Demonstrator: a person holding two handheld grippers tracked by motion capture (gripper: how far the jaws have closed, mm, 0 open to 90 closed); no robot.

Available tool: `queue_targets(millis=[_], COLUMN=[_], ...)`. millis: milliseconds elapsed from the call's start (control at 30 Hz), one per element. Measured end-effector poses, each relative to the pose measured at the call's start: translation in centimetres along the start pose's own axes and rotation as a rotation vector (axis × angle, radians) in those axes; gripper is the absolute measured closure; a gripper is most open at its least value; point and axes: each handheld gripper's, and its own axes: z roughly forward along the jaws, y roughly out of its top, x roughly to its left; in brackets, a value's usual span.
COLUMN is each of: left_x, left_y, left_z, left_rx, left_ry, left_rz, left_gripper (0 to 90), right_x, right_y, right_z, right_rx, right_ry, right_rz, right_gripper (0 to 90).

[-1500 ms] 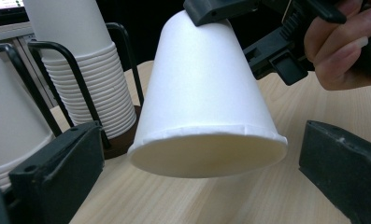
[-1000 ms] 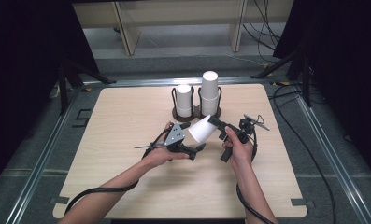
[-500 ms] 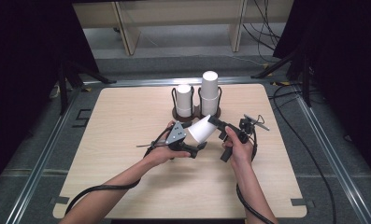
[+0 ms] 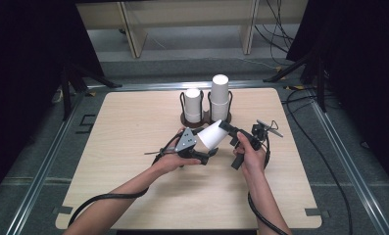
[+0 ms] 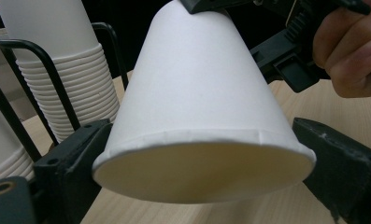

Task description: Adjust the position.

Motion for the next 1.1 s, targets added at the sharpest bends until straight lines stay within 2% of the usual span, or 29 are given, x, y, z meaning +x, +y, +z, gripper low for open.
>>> queue_targets(millis=[33,100,133,267,333,433,533,567,600,633,667,700,767,800,867,900,933,1000,1100], left_x=[0.01,0.03,0.04,0.08,0.10,0.13,0.14,0.15,0.16,0.19,0.20,0.22,0.24,0.25,0.27,0.30,0.33,0.35,0.40], left_y=[0.00,0.01,0.02,0.05,0.10,0.11,0.16,0.17,0.18,0.21,0.21,0.22,0.22,0.23,0.19,0.29,0.30,0.34,0.41], left_z=[-0.01,-0.01,-0.01,0.00,-0.11,-0.13,-0.15,-0.17,-0.17,-0.23,-0.26,-0.28,-0.33,-0.35,-0.25,-0.42,-0.41,-0.43,-0.46], left_rx=[0.003,0.002,0.001,0.002,0.018,0.020,0.015,0.015,0.014,0.017,0.018,0.020,0.023,0.023,0.009,0.027,0.023,0.019,0.017], left_ry=[0.002,0.002,0.003,0.010,0.011,0.010,0.010,0.010,0.011,0.008,0.010,0.011,0.011,0.010,0.006,0.010,0.009,0.009,0.009], left_rz=[0.001,0.002,0.003,0.003,0.006,0.005,0.006,0.007,0.008,0.008,0.010,0.014,0.009,0.006,-0.002,0.002,0.000,-0.004,-0.007], left_gripper=[7.3,8.1,8.6,11.8,12.4,13.3,15.1,15.9,16.8,17.5,18.8,19.7,21.2,21.8,22.6,22.8,23.2,23.8,24.8], right_x=[0.26,0.04,0.00,0.06,0.07,0.24,0.05,0.21,0.30,0.15,0.16,0.06,0.13,0.04,0.11,0.10,0.06,0.07,0.11], right_y=[-0.03,0.02,0.01,0.03,0.03,-0.01,0.05,-0.03,0.03,0.04,0.04,0.06,0.00,0.02,0.06,0.07,0.07,0.07,0.09], right_z=[-0.13,-0.06,-0.01,-0.07,-0.12,-0.16,-0.10,-0.06,-0.13,-0.08,-0.11,-0.06,0.03,0.06,0.00,-0.01,0.03,0.04,0.01], right_rx=[0.018,0.003,-0.007,0.000,0.008,0.016,0.004,-0.001,0.008,-0.001,0.001,-0.002,-0.019,-0.023,-0.013,-0.011,-0.015,-0.016,-0.010], right_ry=[-0.004,-0.002,0.008,-0.001,-0.006,-0.004,-0.004,0.013,-0.002,0.000,0.004,0.034,0.014,0.013,0.006,0.010,0.006,0.016,0.003], right_rz=[0.049,0.011,0.007,0.010,0.013,0.049,0.010,0.041,0.045,0.020,0.017,0.011,-0.001,-0.025,-0.029,-0.033,-0.047,-0.041,-0.041], right_gripper=[36.4,36.4,36.4,36.4,36.4,36.3,36.0,35.7,35.4,35.2,34.8,34.5,34.1,34.0,33.8,33.7,33.6,33.4,33.0])
